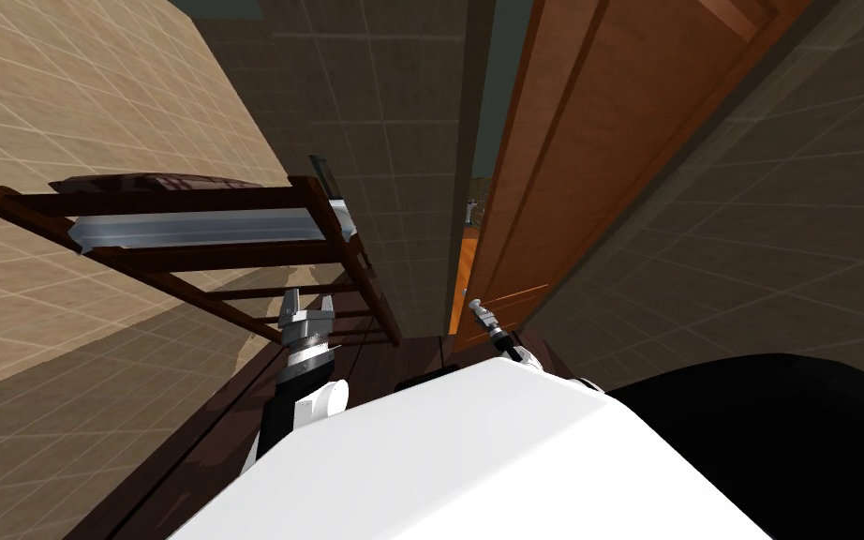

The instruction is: Pull the door open

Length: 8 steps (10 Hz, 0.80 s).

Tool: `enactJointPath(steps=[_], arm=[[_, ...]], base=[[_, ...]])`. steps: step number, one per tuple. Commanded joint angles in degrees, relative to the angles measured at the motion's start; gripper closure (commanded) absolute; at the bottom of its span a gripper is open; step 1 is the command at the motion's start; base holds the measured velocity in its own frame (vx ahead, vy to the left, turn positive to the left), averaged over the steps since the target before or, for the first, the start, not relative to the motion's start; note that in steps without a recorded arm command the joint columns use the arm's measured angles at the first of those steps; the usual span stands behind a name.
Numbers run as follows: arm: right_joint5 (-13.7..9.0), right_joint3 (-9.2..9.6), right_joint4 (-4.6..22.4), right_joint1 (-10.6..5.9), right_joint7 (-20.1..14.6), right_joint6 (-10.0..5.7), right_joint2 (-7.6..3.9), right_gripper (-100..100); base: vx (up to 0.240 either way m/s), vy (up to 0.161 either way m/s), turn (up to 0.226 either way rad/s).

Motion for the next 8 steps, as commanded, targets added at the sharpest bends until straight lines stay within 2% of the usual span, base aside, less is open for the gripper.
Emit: enactJointPath(steps=[1,3,5,8], arm=[[0.0,0.09,0.0,0.08,0.0,-0.09,0.15,100],[0.0,0.09,0.0,0.08,0.0,-0.09,0.15,100],[-1.0,0.48,0.0,0.01,-3.0,0.22,0.06,100],[-1.9,0.86,0.0,-0.08,-5.5,0.37,0.07,100]], base=[[-0.016,-0.002,0.000],[-0.004,0.000,-0.003],[-0.045,-0.026,0.061],[-0.048,-0.020,0.037]])
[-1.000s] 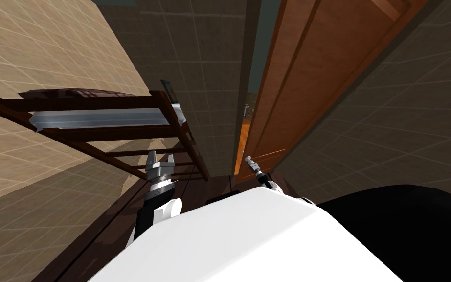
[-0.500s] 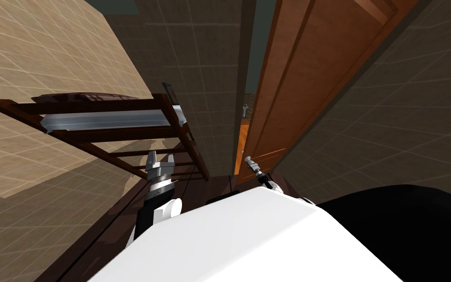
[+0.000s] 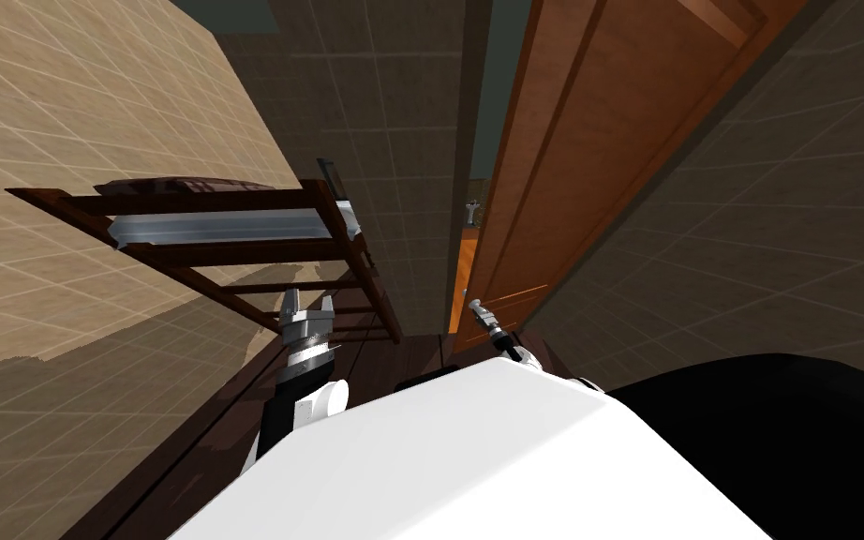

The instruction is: Pull the door open

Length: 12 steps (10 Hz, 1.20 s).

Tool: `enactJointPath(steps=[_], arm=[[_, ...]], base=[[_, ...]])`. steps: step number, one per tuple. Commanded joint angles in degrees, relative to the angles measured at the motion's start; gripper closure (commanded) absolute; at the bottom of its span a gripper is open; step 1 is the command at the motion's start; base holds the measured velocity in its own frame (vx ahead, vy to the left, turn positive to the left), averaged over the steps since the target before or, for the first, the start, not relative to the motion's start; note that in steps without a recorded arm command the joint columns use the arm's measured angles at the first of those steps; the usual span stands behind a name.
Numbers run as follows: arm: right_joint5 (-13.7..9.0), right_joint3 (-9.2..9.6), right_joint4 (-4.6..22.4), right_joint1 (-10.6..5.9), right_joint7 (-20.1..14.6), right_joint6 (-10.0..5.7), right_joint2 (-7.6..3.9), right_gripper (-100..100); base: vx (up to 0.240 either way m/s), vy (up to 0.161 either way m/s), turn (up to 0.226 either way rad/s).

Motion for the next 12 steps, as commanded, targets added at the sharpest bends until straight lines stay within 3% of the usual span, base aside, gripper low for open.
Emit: enactJointPath(steps=[1,12], arm=[[-0.8,0.39,0.1,-0.11,-2.4,0.02,0.12,100],[-6.0,2.66,-0.2,-0.65,-17.9,0.90,0.21,100]], base=[[-0.049,-0.020,0.055],[-0.049,-0.025,0.058]])
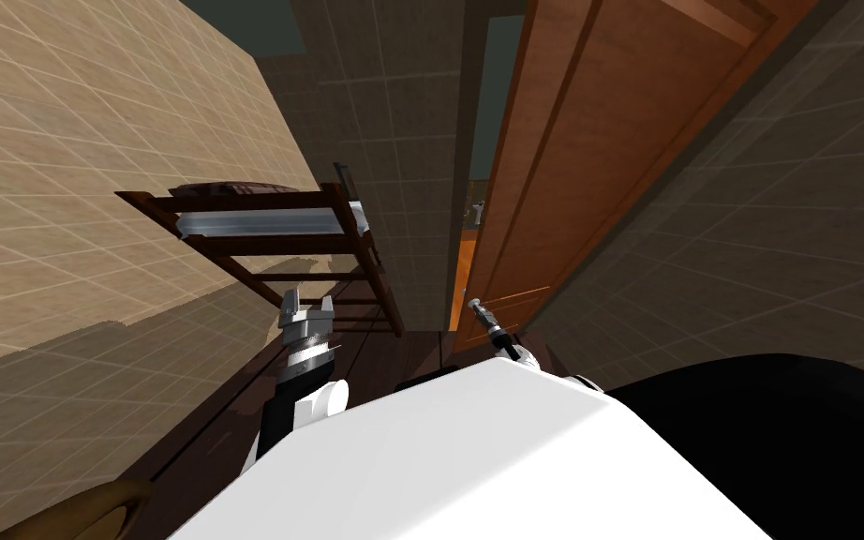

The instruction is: Pull the door open

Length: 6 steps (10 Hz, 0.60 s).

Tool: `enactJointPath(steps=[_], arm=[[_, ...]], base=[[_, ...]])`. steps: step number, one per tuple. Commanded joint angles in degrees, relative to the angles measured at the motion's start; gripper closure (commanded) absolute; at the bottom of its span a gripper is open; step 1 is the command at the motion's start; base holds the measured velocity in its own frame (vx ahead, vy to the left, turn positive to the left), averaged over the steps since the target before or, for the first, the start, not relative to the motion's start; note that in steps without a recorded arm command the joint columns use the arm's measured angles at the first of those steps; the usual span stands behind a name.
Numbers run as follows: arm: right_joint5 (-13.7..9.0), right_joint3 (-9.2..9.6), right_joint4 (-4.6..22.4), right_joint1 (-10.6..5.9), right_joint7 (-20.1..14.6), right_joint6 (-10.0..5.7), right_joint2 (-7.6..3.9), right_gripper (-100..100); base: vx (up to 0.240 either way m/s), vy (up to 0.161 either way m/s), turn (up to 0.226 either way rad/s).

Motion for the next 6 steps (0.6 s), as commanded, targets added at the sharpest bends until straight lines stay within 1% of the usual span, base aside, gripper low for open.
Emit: enactJointPath(steps=[1,2,4,5,6], arm=[[-0.8,0.65,0.6,-0.22,-2.9,-0.17,0.35,100],[-0.8,0.65,0.6,-0.22,-3.4,-0.17,0.35,100],[-2.1,1.18,0.5,-0.34,-7.0,0.04,0.37,100],[-2.1,1.18,0.5,-0.34,-7.4,0.04,0.37,100],[-2.7,1.45,0.5,-0.40,-9.4,0.14,0.38,100]], base=[[-0.052,-0.026,0.073],[-0.031,-0.014,0.021],[-0.033,-0.018,0.052],[-0.032,-0.020,0.034],[-0.030,-0.020,0.046]])
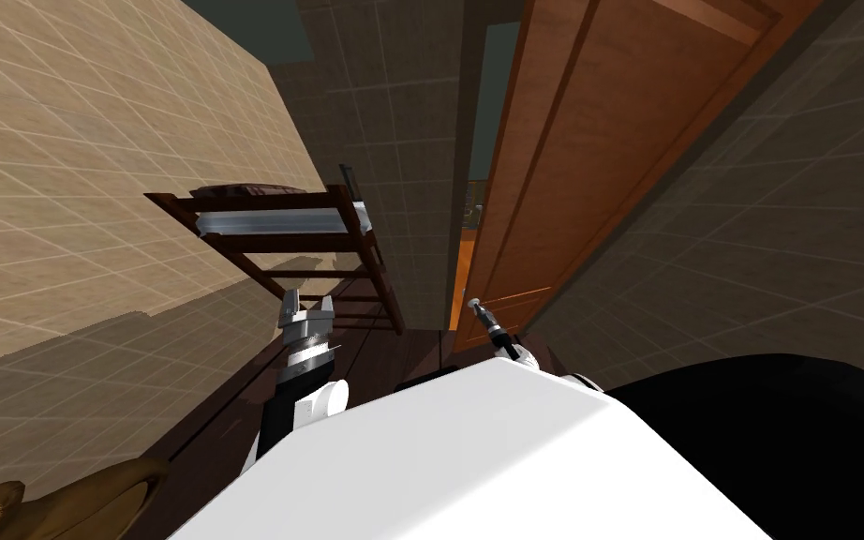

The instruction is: Pull the door open

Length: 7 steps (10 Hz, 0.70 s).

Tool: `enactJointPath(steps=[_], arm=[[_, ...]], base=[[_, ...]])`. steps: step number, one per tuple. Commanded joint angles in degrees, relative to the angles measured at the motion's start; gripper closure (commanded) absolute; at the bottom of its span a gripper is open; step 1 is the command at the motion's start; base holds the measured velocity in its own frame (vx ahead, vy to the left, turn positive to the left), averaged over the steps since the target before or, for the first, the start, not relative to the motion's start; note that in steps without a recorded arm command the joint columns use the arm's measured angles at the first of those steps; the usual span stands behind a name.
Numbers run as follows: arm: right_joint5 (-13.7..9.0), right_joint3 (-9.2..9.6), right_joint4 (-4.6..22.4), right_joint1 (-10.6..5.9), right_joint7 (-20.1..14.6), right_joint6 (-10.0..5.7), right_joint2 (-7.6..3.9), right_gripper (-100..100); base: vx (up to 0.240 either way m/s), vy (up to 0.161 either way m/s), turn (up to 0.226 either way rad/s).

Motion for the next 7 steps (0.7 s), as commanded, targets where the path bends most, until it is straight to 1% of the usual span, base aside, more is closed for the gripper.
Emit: enactJointPath(steps=[1,2,4,5,6,7], arm=[[-0.8,0.85,0.3,-0.09,-2.9,0.09,0.52,100],[-0.8,0.85,0.3,-0.09,-3.3,0.09,0.52,100],[-2.1,1.41,0.2,-0.22,-6.7,0.31,0.54,100],[-2.1,1.41,0.2,-0.22,-7.6,0.31,0.54,100],[-2.7,1.71,0.2,-0.29,-9.4,0.42,0.55,100],[-2.7,1.71,0.2,-0.29,-9.8,0.42,0.55,100]], base=[[-0.046,-0.027,0.068],[-0.033,-0.020,0.030],[-0.038,-0.022,0.053],[-0.027,-0.022,0.031],[-0.031,-0.017,0.037],[-0.024,-0.015,0.033]])
